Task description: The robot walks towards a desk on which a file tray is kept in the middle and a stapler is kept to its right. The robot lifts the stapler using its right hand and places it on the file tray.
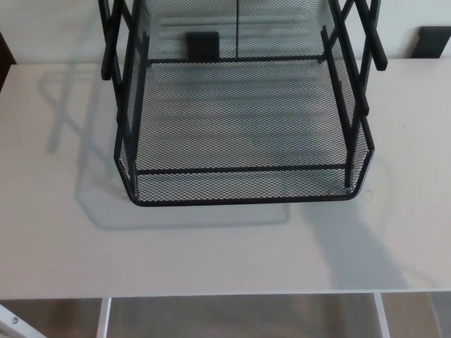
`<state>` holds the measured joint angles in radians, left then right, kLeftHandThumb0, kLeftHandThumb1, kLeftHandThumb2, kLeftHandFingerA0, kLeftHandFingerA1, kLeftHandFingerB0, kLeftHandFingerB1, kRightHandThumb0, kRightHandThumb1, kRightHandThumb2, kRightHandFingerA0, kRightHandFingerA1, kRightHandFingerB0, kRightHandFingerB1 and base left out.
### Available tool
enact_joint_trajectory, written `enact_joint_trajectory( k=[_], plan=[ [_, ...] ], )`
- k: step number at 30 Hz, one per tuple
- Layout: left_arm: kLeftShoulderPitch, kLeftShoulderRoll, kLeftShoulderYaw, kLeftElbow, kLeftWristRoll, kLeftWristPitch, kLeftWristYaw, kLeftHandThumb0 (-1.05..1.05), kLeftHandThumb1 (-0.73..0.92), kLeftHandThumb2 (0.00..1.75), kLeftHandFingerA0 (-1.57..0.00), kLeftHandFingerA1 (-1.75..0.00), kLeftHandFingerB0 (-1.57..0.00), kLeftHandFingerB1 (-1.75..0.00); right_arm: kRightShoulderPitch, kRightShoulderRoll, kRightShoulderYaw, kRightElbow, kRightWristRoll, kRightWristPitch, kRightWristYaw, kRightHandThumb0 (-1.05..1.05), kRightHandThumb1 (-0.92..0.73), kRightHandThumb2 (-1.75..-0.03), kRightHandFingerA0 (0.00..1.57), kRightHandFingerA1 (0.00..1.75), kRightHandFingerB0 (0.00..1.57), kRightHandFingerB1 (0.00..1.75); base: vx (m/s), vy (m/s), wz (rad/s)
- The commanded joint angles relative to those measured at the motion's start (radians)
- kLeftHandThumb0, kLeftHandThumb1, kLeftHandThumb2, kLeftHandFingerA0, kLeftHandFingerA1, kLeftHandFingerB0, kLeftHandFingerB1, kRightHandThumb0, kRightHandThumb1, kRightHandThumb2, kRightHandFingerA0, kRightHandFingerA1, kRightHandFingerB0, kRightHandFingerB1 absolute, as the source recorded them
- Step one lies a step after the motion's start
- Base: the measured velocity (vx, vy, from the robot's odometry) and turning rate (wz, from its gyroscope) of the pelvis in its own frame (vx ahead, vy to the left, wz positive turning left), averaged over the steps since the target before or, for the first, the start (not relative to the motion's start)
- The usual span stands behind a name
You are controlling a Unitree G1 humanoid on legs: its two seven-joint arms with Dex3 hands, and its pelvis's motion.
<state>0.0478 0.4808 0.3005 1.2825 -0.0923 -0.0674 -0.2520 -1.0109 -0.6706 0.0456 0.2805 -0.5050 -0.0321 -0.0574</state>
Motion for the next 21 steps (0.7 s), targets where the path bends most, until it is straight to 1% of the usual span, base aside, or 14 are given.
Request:
enact_joint_trajectory(
  k=[1,2,3,5,6,8,9,13,14,15,16,17,18,21],
  plan=[
    [0.008,0.026,-0.005,-0.011,0.007,-0.044,-0.020,-0.97,0.78,1.05,-0.45,-0.94,-0.10,-0.75,-0.089,0.057,0.086,-0.070,-0.012,0.106,0.170,-0.23,-0.52,-1.07,1.19,1.34,0.89,1.12,0.00,0.000,0.00],
    [0.003,0.025,-0.008,-0.006,0.011,-0.046,-0.014,-0.97,0.78,1.05,-0.45,-0.94,-0.10,-0.75,-0.085,0.077,0.106,-0.085,-0.005,0.109,0.194,-0.23,-0.52,-1.07,1.19,1.34,0.89,1.12,0.00,0.000,0.00],
    [-0.003,0.025,-0.015,-0.007,0.018,-0.045,-0.009,-1.01,0.69,1.35,-0.53,-0.90,-0.10,-0.68,-0.078,0.105,0.145,-0.080,0.014,0.084,0.237,-0.19,-0.60,-1.00,0.85,1.75,0.80,1.40,0.00,0.000,0.00],
    [-0.010,0.021,-0.005,-0.006,0.003,-0.028,-0.008,-0.98,0.66,1.32,-0.56,-0.91,-0.14,-0.70,-0.079,0.149,0.182,-0.103,0.012,0.172,0.294,-0.16,-0.59,-0.98,0.97,1.73,0.74,1.50,0.00,0.000,0.00],
    [-0.009,0.020,-0.006,-0.007,0.003,-0.030,-0.010,-0.98,0.67,1.32,-0.54,-0.90,-0.13,-0.69,-0.074,0.176,0.202,-0.104,0.007,0.184,0.300,-0.19,-0.56,-0.97,0.82,1.75,0.76,1.57,0.00,0.000,0.00],
    [-0.006,0.021,-0.011,-0.008,0.009,-0.037,-0.013,-1.01,0.69,1.34,-0.52,-0.89,-0.09,-0.68,-0.061,0.196,0.226,-0.099,-0.005,0.175,0.298,-0.19,-0.55,-0.98,0.81,1.75,0.74,1.58,0.00,0.000,0.00],
    [-0.008,0.020,-0.007,-0.008,0.004,-0.031,-0.009,-1.00,0.78,1.05,-0.47,-0.96,-0.11,-0.77,-0.047,0.223,0.250,-0.086,-0.015,0.180,0.294,-0.24,-0.59,-0.86,0.83,1.75,0.77,1.45,0.00,0.000,0.00],
    [-0.005,0.013,-0.005,-0.013,-0.002,-0.039,-0.022,-1.00,0.81,1.03,-0.43,-0.96,-0.08,-0.75,-0.036,0.259,0.308,-0.019,-0.043,0.156,0.291,-0.24,-0.61,-0.79,0.81,1.75,0.63,1.65,0.00,0.000,0.00],
    [-0.001,0.012,0.001,-0.016,-0.008,-0.042,-0.028,-1.00,0.82,1.02,-0.42,-0.95,-0.07,-0.75,-0.046,0.269,0.322,-0.002,-0.043,0.186,0.321,-0.27,-0.64,-0.78,0.80,1.75,0.65,1.58,0.00,0.000,0.00],
    [0.000,0.012,0.002,-0.017,-0.009,-0.042,-0.029,-1.02,0.83,1.01,-0.41,-0.94,-0.07,-0.75,-0.047,0.277,0.329,0.011,-0.047,0.197,0.325,-0.24,-0.69,-0.74,0.79,1.73,0.70,1.30,0.00,0.000,0.00],
    [0.001,0.012,0.003,-0.018,-0.009,-0.041,-0.031,-1.02,0.83,1.01,-0.41,-0.94,-0.07,-0.75,-0.049,0.289,0.341,0.030,-0.053,0.212,0.332,-0.24,-0.69,-0.74,0.79,1.73,0.70,1.30,0.00,0.000,0.00],
    [-0.005,0.011,0.009,-0.009,-0.014,-0.031,-0.027,-1.02,0.82,1.01,-0.41,-0.94,-0.08,-0.75,-0.043,0.298,0.357,0.040,-0.063,0.230,0.348,-0.17,-0.64,-0.80,0.92,1.70,0.71,1.36,0.00,0.000,0.00],
    [-0.007,0.011,0.008,-0.008,-0.012,-0.030,-0.023,-1.01,0.82,1.02,-0.44,-0.96,-0.08,-0.75,-0.039,0.302,0.362,0.044,-0.068,0.232,0.347,-0.22,-0.67,-0.77,0.76,1.75,0.63,1.54,0.00,0.000,0.00],
    [-0.002,0.011,-0.003,-0.010,0.003,-0.050,-0.019,-1.03,0.84,1.02,-0.45,-0.95,-0.08,-0.74,-0.032,0.307,0.384,0.054,-0.088,0.249,0.363,-0.23,-0.66,-0.82,0.76,1.75,0.61,1.63,0.00,0.000,0.00]
  ],
)
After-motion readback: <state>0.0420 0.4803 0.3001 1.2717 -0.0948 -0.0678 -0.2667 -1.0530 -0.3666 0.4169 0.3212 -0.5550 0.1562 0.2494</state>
